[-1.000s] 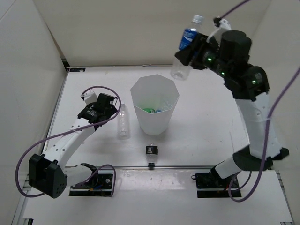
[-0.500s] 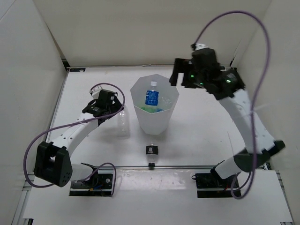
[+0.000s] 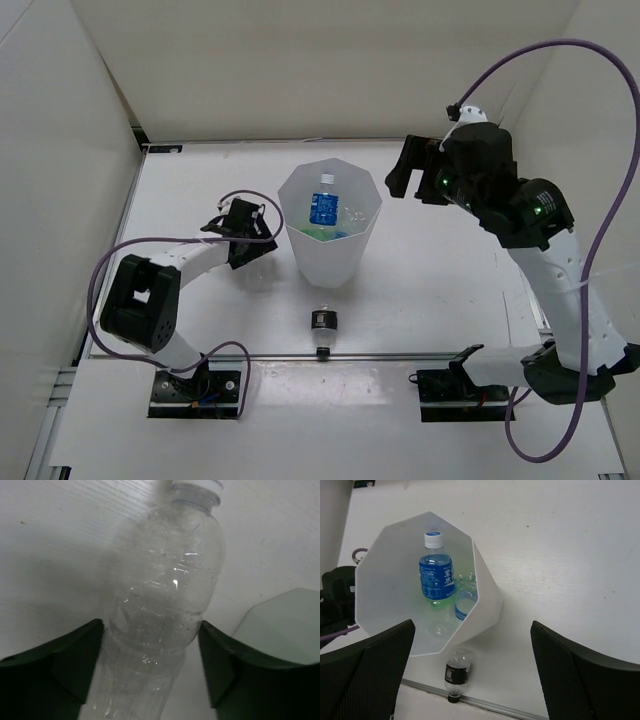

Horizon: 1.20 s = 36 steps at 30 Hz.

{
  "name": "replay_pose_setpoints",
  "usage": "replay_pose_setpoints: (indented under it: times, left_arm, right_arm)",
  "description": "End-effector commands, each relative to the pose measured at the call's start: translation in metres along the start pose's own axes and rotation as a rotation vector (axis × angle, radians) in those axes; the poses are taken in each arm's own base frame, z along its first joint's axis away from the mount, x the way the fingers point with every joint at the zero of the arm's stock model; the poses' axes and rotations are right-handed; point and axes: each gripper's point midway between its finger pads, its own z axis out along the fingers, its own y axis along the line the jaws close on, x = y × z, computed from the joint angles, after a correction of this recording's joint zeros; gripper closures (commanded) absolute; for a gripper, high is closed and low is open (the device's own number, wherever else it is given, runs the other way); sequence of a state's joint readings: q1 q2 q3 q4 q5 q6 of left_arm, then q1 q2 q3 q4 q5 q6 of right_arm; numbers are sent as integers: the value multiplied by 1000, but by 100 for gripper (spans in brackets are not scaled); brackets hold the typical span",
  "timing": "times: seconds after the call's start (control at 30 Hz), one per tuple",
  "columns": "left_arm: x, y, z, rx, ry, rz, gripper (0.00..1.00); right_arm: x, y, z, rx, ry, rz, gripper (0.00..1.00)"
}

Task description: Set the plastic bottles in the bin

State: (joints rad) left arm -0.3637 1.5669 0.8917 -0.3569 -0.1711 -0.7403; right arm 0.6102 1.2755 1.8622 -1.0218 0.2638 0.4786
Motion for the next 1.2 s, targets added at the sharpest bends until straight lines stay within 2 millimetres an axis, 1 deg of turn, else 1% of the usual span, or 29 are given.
replay_pose_setpoints:
  times: [0.0,0.03,0.1,0.17,0.2,0.23,0.3,0.33,0.37,0.4,0.43,0.47,0.53,0.57,0.6,0.67,0.7,0.73,0.77,0.8,0.83,0.87,0.9,0.93,0.97,1.03,1.07,1.1,1.17]
  left_arm:
    - [2,-8,1,43,4,4,22]
    - [-1,-10,-2,52,-6,1,33]
    - [-4,-8,-6,47,-27,-15,44]
    - [-17,-10,-17,63,-72,-41,44]
    - [-32,-7,-23,62,-111,-65,44]
    - [-55,-19,-45,107,-179,-80,44]
    - [-94,-28,-79,132,-299,-125,42]
    - [-130,-36,-111,143,-406,-156,42]
    - [-154,-43,-144,186,-495,-185,42]
    - [-172,-48,-165,202,-556,-188,40]
    - [-187,-53,-182,219,-603,-196,39]
    - [-213,-72,-223,293,-679,-203,39]
    - [-230,-95,-254,336,-743,-144,39]
    - [-247,-110,-283,382,-797,-145,38]
    - [-252,-120,-295,408,-813,-137,38]
    - [-249,-156,-311,520,-789,-86,35]
    - [-245,-168,-312,553,-770,-66,35]
    - [-232,-187,-312,592,-741,-21,33]
    - [-220,-200,-307,621,-706,21,32]
    - [-208,-213,-294,628,-667,48,32]
    - [-199,-221,-292,645,-645,66,30]
    - [-176,-235,-279,654,-593,104,28]
    - [-165,-241,-278,666,-575,121,27]
    - [-155,-245,-270,653,-561,146,25]
    - [-138,-254,-272,667,-545,178,24]
    - [-125,-257,-271,652,-547,206,20]
    - [-121,-259,-272,646,-556,232,11]
    - [-114,-261,-276,629,-574,245,1]
    - [-112,-265,-296,636,-620,288,0]
  right_arm:
    - [0,-13,-11,28,-26,-14,0]
    - [-1,-13,-15,23,-35,-11,0]
    - [0,-17,-15,33,-34,1,0]
    - [3,-21,-15,44,-29,4,0]
    - [3,-23,-15,53,-33,4,0]
    - [2,-23,-18,49,-41,5,0]
    - [7,-28,-16,68,-21,5,0]
    - [12,-31,-18,74,-9,2,0]
    - [16,-33,-20,75,-8,15,0]
    - [31,-40,-14,95,32,21,0]
    - [39,-42,-18,85,41,30,0]
    - [48,-45,-17,94,58,39,0]
    - [74,-54,-13,111,104,67,0]
    - [81,-57,-10,115,111,75,0]
    - [87,-56,-12,94,109,78,0]
    - [108,-59,0,76,138,78,0]
    - [114,-59,-2,65,134,95,0]
    - [118,-61,1,65,134,118,0]
    - [120,-61,4,56,120,120,0]
    - [131,-64,5,50,130,120,0]
    - [133,-65,6,45,121,132,0]
    - [137,-65,5,29,111,135,0]
    - [133,-64,2,17,90,138,0]
    - [140,-67,4,20,95,138,0]
    - [143,-66,4,5,93,139,0]
    - [147,-63,-1,-37,80,135,0]
    - [156,-66,2,-41,92,125,0]
    - [160,-66,-1,-54,90,126,0]
    - [171,-63,-6,-98,109,118,0]
